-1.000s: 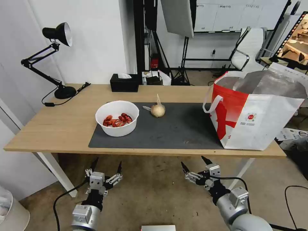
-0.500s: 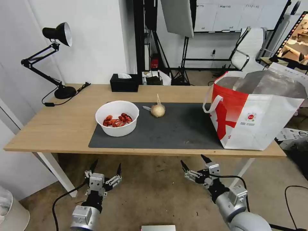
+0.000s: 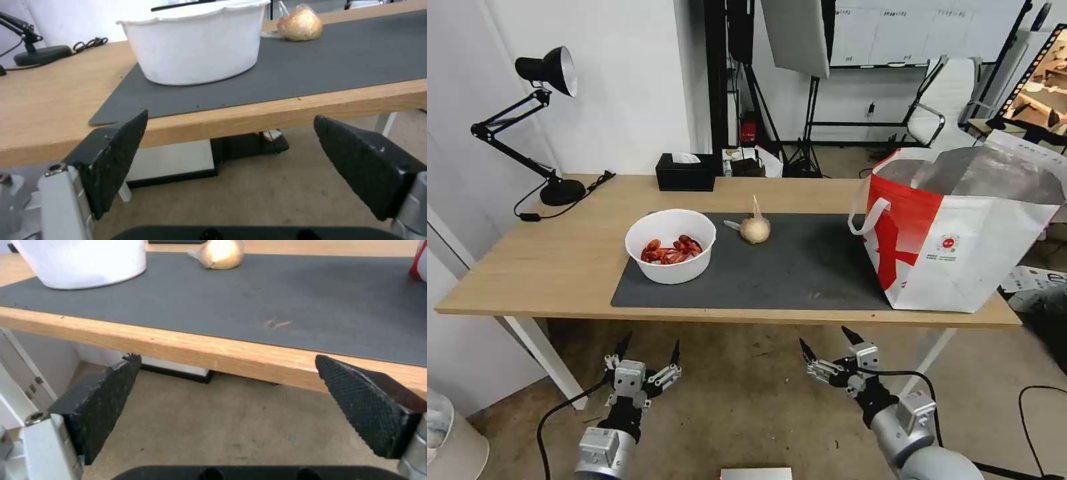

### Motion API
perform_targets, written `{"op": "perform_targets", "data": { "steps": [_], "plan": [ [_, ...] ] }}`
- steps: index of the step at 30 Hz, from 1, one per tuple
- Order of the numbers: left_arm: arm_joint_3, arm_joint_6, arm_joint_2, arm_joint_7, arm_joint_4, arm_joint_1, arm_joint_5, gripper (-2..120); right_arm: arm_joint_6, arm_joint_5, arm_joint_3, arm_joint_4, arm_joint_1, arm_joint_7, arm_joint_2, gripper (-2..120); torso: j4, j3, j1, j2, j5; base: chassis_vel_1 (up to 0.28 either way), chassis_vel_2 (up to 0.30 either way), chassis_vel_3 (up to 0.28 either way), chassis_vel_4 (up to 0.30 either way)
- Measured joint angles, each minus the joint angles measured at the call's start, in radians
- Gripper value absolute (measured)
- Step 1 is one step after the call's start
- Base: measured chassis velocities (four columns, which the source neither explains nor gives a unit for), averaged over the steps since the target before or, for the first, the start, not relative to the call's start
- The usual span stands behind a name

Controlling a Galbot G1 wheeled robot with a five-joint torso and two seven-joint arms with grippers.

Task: Pick up the trash from the table and place it into the takeout bag.

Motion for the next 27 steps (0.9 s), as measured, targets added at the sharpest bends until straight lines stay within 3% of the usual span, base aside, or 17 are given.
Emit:
{"op": "perform_targets", "data": {
  "steps": [11, 17, 20, 23, 26, 27],
  "plan": [
    [0.003, 0.001, 0.003, -0.004, 0.008, -0.006, 0.001, 100, -0.004, 0.033, -0.018, 0.001, 0.051, -0.003, -0.014, 100, -0.0003, 0.000, 0.000, 0.000, 0.0000, 0.000, 0.000, 0.000, 0.000],
    [0.026, 0.010, 0.018, -0.008, 0.017, -0.037, -0.002, 100, 0.025, 0.218, -0.099, -0.110, 0.349, -0.039, -0.063, 100, 0.0008, 0.000, 0.000, 0.000, 0.0005, 0.000, 0.000, 0.000, 0.000],
    [0.055, 0.020, 0.043, -0.008, 0.034, -0.079, -0.015, 100, 0.024, 0.272, -0.109, -0.152, 0.463, -0.036, -0.071, 100, -0.0003, 0.000, 0.000, 0.000, -0.0001, 0.000, 0.000, 0.000, 0.000],
    [0.067, 0.024, 0.058, -0.008, 0.044, -0.095, -0.022, 100, 0.001, 0.320, -0.127, -0.195, 0.578, -0.019, -0.073, 100, -0.0005, 0.000, 0.000, 0.000, -0.0003, 0.000, 0.000, 0.000, 0.000],
    [0.062, 0.024, 0.059, -0.008, 0.045, -0.088, -0.024, 100, -0.062, 0.374, -0.229, -0.318, 0.785, 0.005, -0.058, 100, 0.0002, 0.000, 0.000, 0.000, -0.0002, 0.000, 0.000, 0.000, 0.000],
    [0.062, 0.024, 0.059, -0.008, 0.045, -0.088, -0.024, 100, -0.062, 0.374, -0.229, -0.318, 0.785, 0.005, -0.058, 100, 0.0002, 0.000, 0.000, 0.000, -0.0002, 0.000, 0.000, 0.000, 0.000]
  ]
}}
